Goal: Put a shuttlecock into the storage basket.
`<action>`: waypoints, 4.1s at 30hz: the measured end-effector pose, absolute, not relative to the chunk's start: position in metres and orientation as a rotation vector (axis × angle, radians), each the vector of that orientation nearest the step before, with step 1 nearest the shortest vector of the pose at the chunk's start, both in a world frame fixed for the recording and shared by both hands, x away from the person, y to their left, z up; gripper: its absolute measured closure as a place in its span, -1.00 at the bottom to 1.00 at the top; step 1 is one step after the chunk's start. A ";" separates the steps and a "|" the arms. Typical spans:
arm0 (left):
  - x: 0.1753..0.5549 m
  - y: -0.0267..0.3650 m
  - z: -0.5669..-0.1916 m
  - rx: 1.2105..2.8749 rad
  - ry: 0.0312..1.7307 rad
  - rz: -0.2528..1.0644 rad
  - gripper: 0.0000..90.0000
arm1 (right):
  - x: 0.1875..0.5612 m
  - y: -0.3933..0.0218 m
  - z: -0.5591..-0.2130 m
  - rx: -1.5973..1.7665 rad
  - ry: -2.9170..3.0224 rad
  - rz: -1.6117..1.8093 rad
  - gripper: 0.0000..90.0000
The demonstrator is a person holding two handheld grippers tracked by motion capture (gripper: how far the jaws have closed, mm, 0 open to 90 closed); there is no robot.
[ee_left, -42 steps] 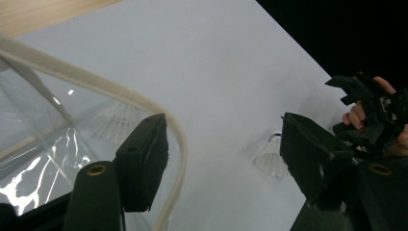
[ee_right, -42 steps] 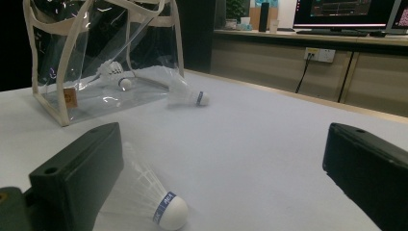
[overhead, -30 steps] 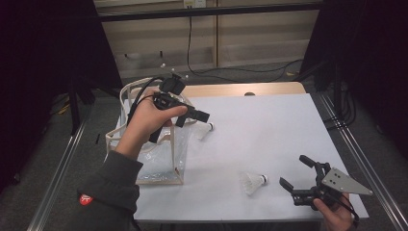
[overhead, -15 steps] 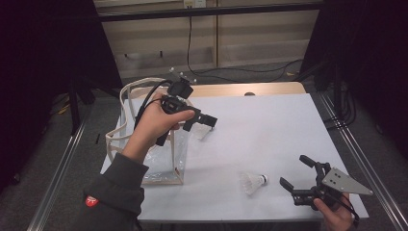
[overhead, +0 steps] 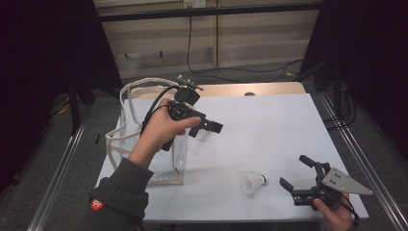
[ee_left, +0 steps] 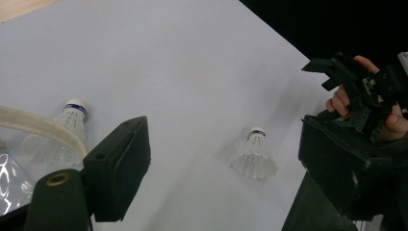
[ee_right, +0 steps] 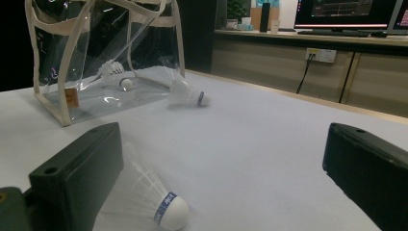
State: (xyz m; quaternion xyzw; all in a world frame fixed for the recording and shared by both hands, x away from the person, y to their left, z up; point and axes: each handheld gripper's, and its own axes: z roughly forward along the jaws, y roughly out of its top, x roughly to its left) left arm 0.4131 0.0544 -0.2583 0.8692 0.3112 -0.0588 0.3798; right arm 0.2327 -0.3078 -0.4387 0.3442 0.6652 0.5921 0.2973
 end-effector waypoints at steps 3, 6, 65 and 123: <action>0.412 0.052 -0.260 2.222 0.778 -0.148 -0.61 | 0.233 -0.308 -0.439 0.916 1.768 1.574 -0.99; 0.411 0.050 -0.263 2.226 0.776 -0.151 -0.63 | 0.233 -0.308 -0.439 0.915 1.769 1.573 -0.99; 0.386 0.032 -0.336 2.246 0.706 -0.224 -0.69 | 0.233 -0.308 -0.439 0.913 1.774 1.575 -0.99; 0.369 0.029 -0.375 2.257 0.664 -0.264 -0.75 | 0.233 -0.308 -0.439 0.906 1.779 1.573 -0.99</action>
